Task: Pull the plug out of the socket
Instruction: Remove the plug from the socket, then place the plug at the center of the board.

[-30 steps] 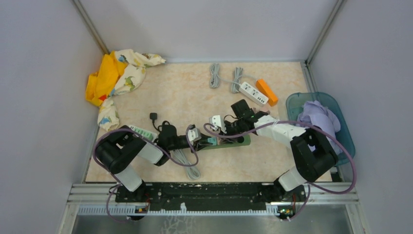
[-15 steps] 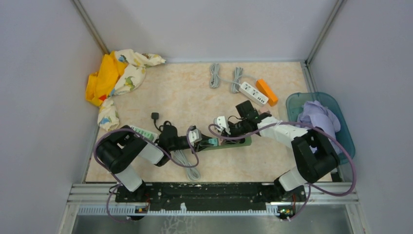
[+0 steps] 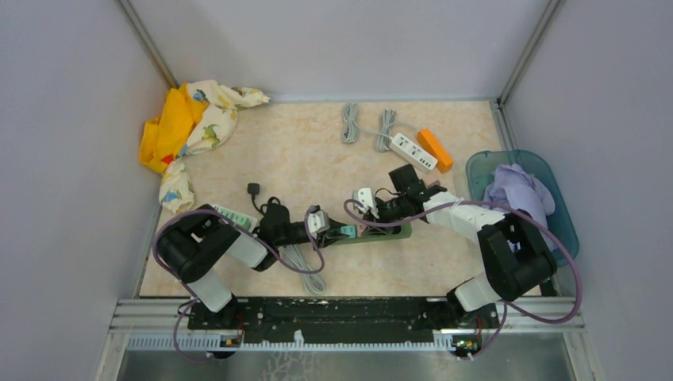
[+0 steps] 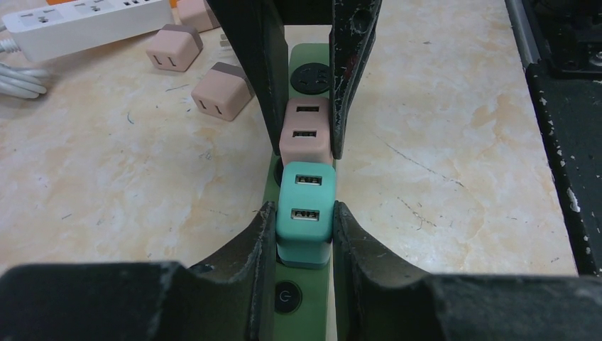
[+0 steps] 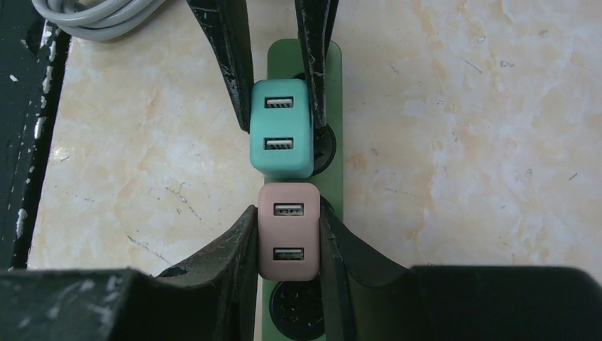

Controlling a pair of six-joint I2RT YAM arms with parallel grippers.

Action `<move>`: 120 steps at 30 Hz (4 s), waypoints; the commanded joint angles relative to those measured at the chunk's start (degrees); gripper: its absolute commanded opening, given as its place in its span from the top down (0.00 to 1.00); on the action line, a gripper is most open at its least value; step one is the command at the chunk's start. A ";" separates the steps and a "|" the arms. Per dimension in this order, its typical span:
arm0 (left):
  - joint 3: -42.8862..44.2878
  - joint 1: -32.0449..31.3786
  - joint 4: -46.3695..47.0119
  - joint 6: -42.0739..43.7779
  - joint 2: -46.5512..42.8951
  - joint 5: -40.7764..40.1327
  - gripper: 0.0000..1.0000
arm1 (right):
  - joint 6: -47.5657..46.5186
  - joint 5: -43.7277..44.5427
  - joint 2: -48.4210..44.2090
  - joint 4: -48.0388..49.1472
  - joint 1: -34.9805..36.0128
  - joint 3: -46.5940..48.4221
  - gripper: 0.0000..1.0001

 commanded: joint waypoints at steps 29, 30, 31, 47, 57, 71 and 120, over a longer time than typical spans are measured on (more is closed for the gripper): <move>4.64 -0.26 -6.67 -0.21 2.76 0.69 0.99 | 8.03 -10.94 -4.40 10.32 2.13 -0.18 1.00; 4.67 -0.26 -6.72 -0.21 2.83 0.69 0.99 | 12.83 -8.84 -4.73 14.19 2.10 -0.77 1.00; 4.62 -0.26 -6.73 -0.22 2.85 0.70 0.99 | 15.64 -6.79 -5.03 16.61 2.01 -1.16 1.00; 4.67 -0.26 -6.73 -0.26 2.84 0.60 0.99 | -18.67 -19.78 -3.80 -11.20 -2.07 0.92 1.00; 5.09 -0.26 -7.23 -0.28 3.11 0.46 0.99 | 20.74 -9.25 -5.22 22.14 -0.42 -2.86 1.00; 5.91 -0.25 -8.23 -0.43 3.46 0.17 0.99 | -7.84 -22.59 -3.98 -3.60 -2.52 0.21 1.00; 1.96 -0.26 2.70 -3.88 6.28 0.25 0.96 | 34.28 24.36 -6.38 30.49 -18.10 -3.63 0.98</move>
